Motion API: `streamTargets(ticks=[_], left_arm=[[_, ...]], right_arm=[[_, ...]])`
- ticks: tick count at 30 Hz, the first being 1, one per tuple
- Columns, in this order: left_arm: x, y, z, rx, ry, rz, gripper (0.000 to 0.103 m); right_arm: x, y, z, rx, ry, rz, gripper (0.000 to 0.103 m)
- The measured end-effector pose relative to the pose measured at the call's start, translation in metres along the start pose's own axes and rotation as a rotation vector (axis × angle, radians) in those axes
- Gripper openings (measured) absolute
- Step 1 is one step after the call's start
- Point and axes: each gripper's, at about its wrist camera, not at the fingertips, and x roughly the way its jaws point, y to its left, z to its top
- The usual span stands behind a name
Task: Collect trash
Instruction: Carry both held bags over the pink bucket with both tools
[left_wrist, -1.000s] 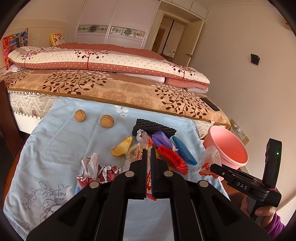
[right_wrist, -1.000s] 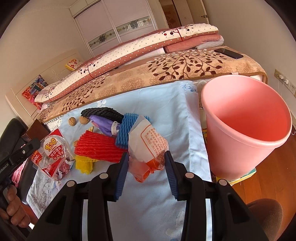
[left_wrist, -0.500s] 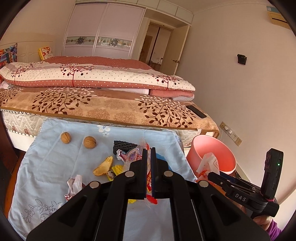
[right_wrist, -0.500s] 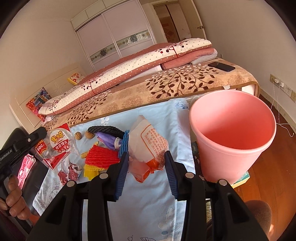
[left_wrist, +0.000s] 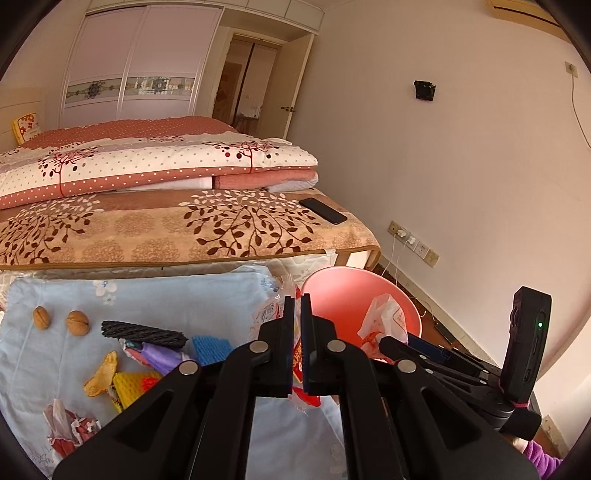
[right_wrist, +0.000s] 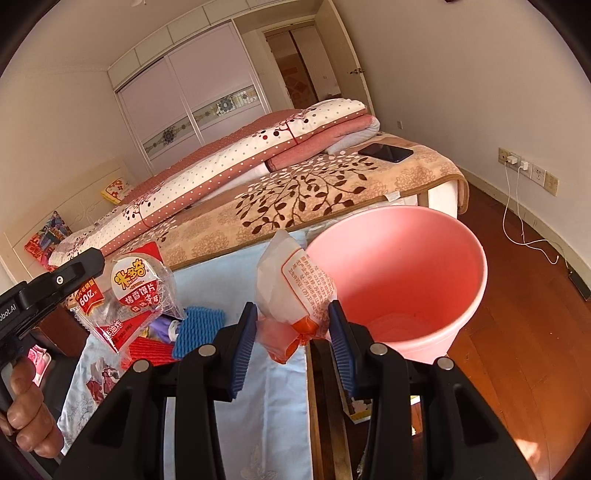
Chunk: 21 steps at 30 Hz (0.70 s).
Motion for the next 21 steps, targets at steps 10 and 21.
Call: streamTargets(ticks=[10, 21], left_arm=[[0.076, -0.042, 0.009, 0.037, 0.067, -0.090, 0.003], [0.131, -0.050, 0.001, 0.021, 0.136, -0.095, 0.003]], right_arm=[[0.014, -0.047, 0.009, 0.051, -0.007, -0.101, 0.040], [0.035, -0.075, 0.008, 0.088, 0.026, -0.150, 0.041]])
